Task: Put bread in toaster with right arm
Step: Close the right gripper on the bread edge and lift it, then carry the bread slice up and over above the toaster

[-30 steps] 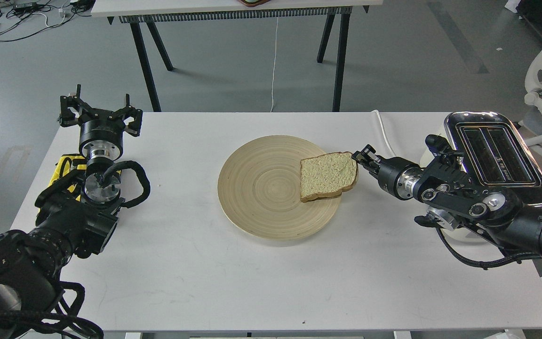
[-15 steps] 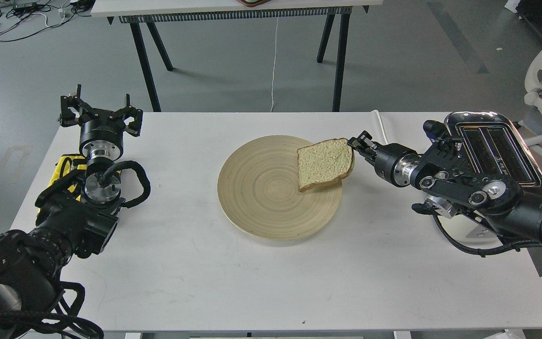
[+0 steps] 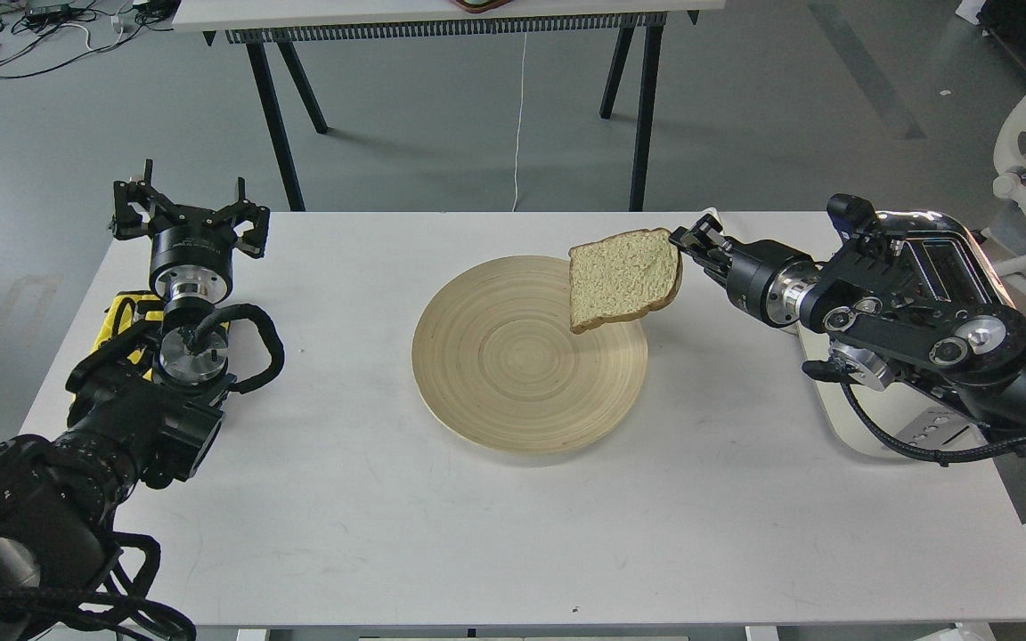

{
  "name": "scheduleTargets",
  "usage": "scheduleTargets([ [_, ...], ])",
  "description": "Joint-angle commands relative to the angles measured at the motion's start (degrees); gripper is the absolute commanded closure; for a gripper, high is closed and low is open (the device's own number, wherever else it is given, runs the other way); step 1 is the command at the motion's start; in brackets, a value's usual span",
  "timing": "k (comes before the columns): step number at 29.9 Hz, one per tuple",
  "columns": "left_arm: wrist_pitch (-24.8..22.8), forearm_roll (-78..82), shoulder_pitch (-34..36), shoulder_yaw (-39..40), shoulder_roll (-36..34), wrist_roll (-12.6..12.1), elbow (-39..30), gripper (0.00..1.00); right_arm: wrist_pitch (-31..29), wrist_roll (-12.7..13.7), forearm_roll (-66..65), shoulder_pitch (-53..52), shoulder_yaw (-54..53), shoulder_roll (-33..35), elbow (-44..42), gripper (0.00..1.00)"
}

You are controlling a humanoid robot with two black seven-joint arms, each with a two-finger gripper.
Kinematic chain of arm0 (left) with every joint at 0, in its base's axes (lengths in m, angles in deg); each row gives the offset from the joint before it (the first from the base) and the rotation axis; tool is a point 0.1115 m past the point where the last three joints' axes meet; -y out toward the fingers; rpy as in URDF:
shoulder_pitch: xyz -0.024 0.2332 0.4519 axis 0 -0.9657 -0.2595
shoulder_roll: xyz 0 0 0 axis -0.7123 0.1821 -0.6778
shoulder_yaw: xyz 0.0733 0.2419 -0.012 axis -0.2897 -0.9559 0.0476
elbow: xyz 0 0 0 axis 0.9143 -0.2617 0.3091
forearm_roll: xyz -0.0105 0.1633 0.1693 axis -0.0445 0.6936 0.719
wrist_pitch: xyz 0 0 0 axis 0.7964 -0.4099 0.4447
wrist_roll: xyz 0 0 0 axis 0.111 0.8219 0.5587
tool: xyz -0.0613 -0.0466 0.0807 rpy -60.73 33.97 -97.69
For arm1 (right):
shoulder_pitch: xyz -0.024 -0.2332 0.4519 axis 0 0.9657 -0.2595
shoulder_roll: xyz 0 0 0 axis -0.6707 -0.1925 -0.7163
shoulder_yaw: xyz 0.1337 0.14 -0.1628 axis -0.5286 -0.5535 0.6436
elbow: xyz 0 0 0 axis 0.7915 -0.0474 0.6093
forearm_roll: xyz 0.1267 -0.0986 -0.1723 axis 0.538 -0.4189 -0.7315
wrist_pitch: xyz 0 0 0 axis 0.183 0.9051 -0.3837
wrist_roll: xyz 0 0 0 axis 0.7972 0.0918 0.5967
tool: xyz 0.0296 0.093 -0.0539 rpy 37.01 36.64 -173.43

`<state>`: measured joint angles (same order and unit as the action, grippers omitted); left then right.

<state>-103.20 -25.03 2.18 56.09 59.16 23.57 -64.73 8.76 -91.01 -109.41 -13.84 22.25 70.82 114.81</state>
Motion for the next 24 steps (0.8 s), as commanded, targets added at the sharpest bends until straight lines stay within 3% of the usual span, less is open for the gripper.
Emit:
scheduleTargets([
  [1,0.00,0.00,0.00,0.00,-0.04,0.00,0.00,0.00,0.13,0.14,-0.09,-0.95,-0.09,1.68,1.81,1.00],
  [12,0.00,0.00,0.00,0.00,0.05,0.00,0.00,0.00,0.39,0.31,-0.09,-2.79,-0.88,4.40,5.59,1.00],
  [24,0.00,0.00,0.00,0.00,-0.04,0.00,0.00,0.00,0.74,0.49,-0.09,-4.73,-2.02,13.63,12.45,1.00],
])
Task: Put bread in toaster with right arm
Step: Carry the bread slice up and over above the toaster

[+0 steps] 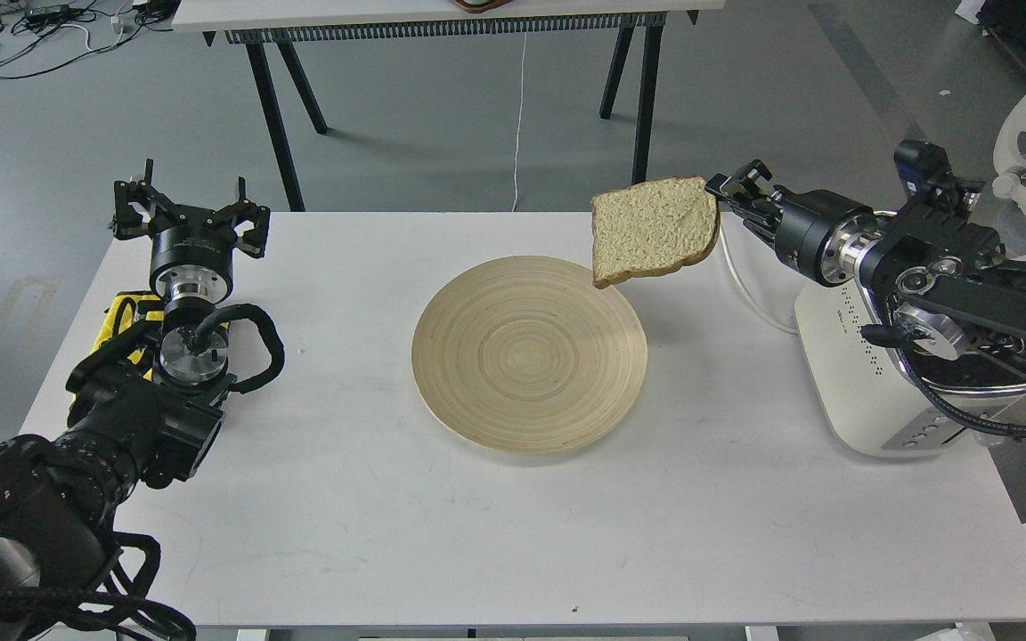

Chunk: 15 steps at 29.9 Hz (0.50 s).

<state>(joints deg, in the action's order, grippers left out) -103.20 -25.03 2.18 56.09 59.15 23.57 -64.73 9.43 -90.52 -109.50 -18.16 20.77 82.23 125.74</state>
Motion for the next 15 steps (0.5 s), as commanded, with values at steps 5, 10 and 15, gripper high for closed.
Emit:
scheduleTargets([
  [5,0.00,0.00,0.00,0.00,0.05,0.00,0.00,0.00,0.06,0.00,0.00,-1.54,-0.72,6.88,4.68,1.00],
  [10,0.00,0.00,0.00,0.00,0.05,0.00,0.00,0.00,-0.02,0.26,-0.08,-3.04,-0.72,11.89,8.02,1.00],
  [15,0.00,0.00,0.00,0.00,0.05,0.00,0.00,0.00,0.06,1.40,-5.70,-3.31,-0.80,16.81,10.48,1.00],
])
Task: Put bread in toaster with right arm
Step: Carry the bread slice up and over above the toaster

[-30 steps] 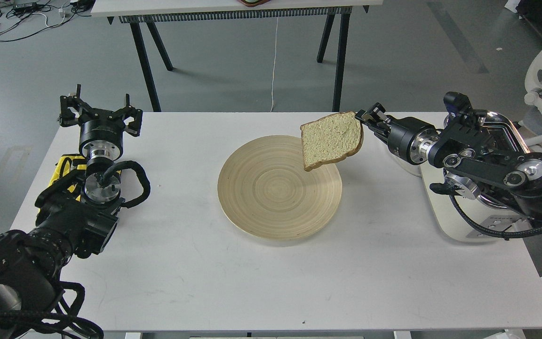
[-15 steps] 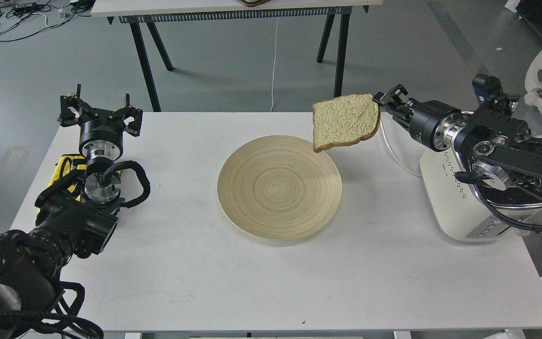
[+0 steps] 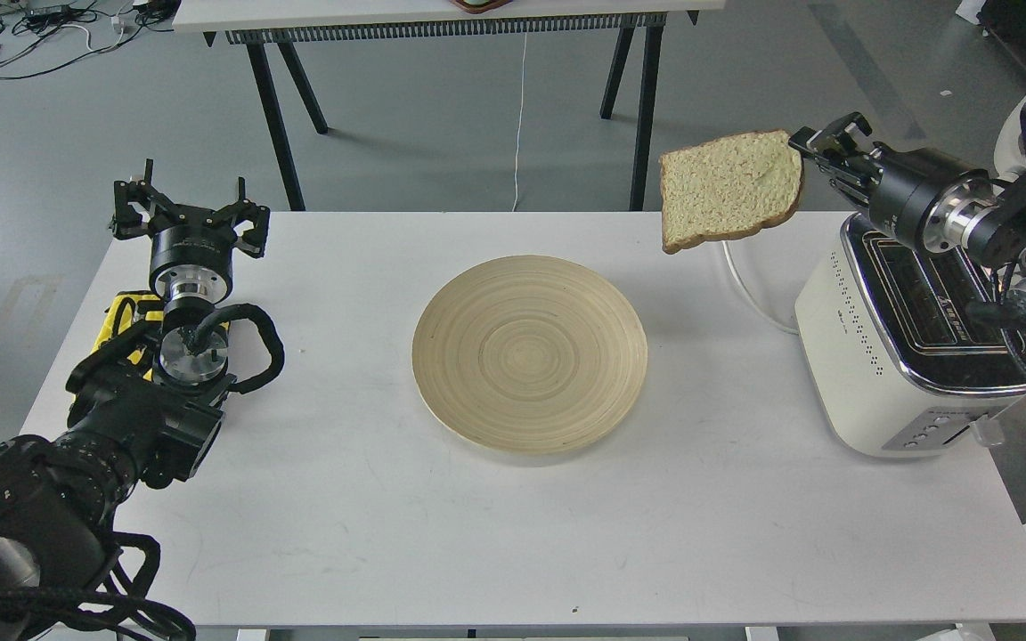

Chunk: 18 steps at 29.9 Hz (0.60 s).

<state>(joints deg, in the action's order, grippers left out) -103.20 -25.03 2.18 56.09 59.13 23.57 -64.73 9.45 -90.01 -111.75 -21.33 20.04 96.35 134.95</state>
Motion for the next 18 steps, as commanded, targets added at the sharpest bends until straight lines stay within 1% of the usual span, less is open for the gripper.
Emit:
scheduleTargets([
  [1,0.00,0.00,0.00,0.00,-0.01,0.00,0.00,0.00,0.04,1.41,-4.42,-0.05,-0.16,3.83,1.80,1.00],
  [13,0.00,0.00,0.00,0.00,-0.01,0.00,0.00,0.00,-0.48,1.68,-6.18,-1.36,-0.60,14.65,7.25,1.00],
  [18,0.00,0.00,0.00,0.00,0.08,0.00,0.00,0.00,-0.66,1.68,-6.19,-2.51,-0.60,18.69,8.22,1.00],
])
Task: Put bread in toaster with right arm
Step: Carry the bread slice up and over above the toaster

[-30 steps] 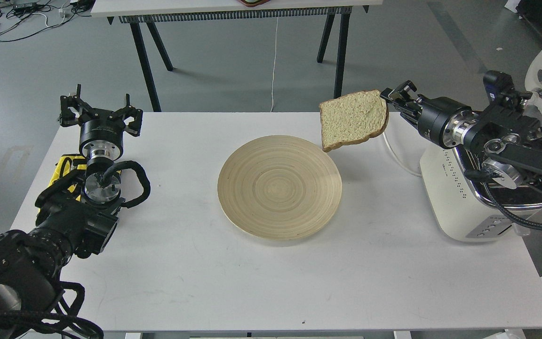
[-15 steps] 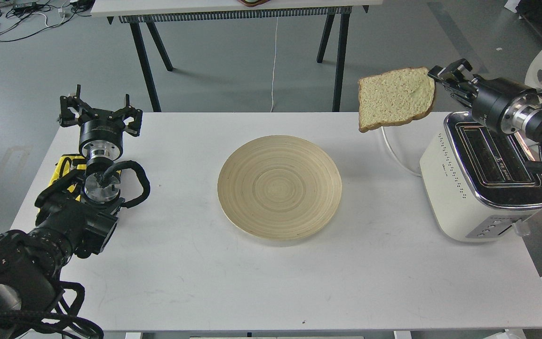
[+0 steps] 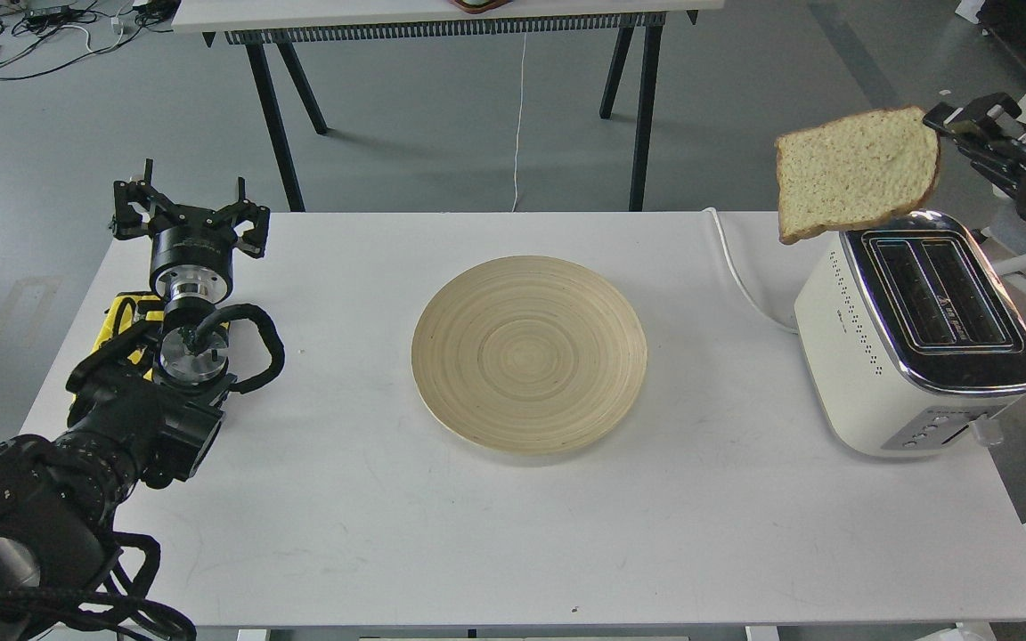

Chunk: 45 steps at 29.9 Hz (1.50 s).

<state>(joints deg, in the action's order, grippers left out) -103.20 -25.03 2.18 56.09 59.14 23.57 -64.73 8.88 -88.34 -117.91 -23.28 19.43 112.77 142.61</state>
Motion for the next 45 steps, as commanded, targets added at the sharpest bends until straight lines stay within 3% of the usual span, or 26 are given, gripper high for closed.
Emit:
scheduleTargets([
  [1,0.00,0.00,0.00,0.00,0.06,0.00,0.00,0.00,-0.17,0.01,-0.02,-0.65,0.01,2.96,0.91,1.00],
  [20,0.00,0.00,0.00,0.00,-0.02,0.00,0.00,0.00,-0.26,0.10,-4.94,-0.21,0.27,14.74,4.61,1.00],
  [45,0.00,0.00,0.00,0.00,-0.03,0.09,0.00,0.00,-0.26,0.36,-10.48,3.39,3.09,19.14,4.17,1.00],
])
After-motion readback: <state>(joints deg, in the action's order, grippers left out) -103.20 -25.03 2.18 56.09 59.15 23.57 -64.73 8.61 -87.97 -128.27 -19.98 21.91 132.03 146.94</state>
